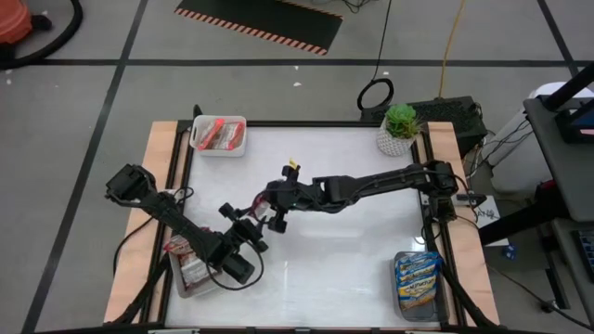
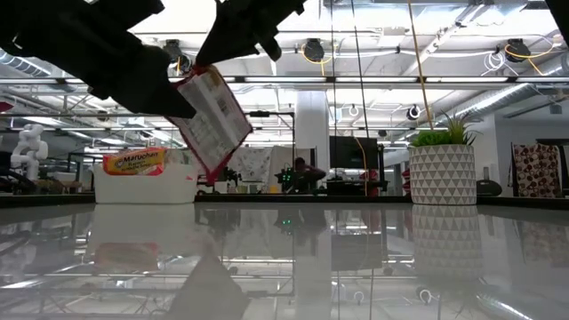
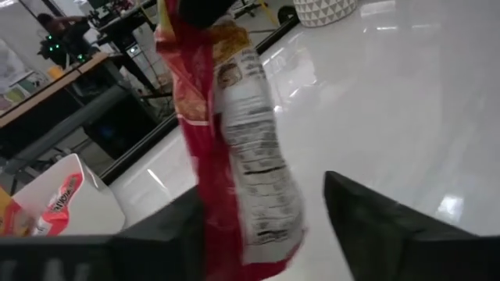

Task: Sort Maruchan noodles
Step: Put the red noodle pack into the gray bin

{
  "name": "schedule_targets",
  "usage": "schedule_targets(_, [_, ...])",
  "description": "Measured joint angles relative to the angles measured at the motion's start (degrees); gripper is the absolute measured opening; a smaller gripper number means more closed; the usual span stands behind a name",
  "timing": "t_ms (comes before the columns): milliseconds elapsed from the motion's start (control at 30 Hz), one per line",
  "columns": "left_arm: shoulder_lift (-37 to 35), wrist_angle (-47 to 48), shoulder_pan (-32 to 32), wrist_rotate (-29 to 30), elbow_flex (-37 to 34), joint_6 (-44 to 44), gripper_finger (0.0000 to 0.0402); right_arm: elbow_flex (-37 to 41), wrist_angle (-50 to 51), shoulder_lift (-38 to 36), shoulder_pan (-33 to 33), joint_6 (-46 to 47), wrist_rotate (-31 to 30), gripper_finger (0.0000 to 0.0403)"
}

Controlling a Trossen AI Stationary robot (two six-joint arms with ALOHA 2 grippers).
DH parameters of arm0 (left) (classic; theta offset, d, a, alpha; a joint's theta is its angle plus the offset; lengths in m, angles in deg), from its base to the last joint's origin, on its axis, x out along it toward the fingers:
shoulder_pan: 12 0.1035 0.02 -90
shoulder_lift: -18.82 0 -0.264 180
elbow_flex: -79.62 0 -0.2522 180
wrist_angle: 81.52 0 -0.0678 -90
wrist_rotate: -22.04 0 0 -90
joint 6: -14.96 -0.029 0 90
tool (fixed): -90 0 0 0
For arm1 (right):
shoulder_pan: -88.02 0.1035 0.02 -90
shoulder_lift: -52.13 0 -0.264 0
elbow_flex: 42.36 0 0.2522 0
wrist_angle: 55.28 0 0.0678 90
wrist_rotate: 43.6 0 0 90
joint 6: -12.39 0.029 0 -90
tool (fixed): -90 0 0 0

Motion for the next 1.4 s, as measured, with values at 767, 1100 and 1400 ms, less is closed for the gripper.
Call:
schedule_targets(767, [-11.01,-0.08,-2.58,-1.72,-0.04,-22.33,0.0077,0.02,5.87,-3.93,4.13,3.03,-0.09,0.0018])
schedule_targets(1100, [-15.71,-0.03,-8.17,-1.71,-0.02,-43.99,0.0077,0.02,7.44,-6.22,9.17,3.88,-0.31,0.0117])
schedule_targets(1400, [-16.15,-0.39,-13.51,-1.87,0.00,-63.20,0.0076,0.02,10.70,-6.54,10.74,4.78,-0.50,0.0169])
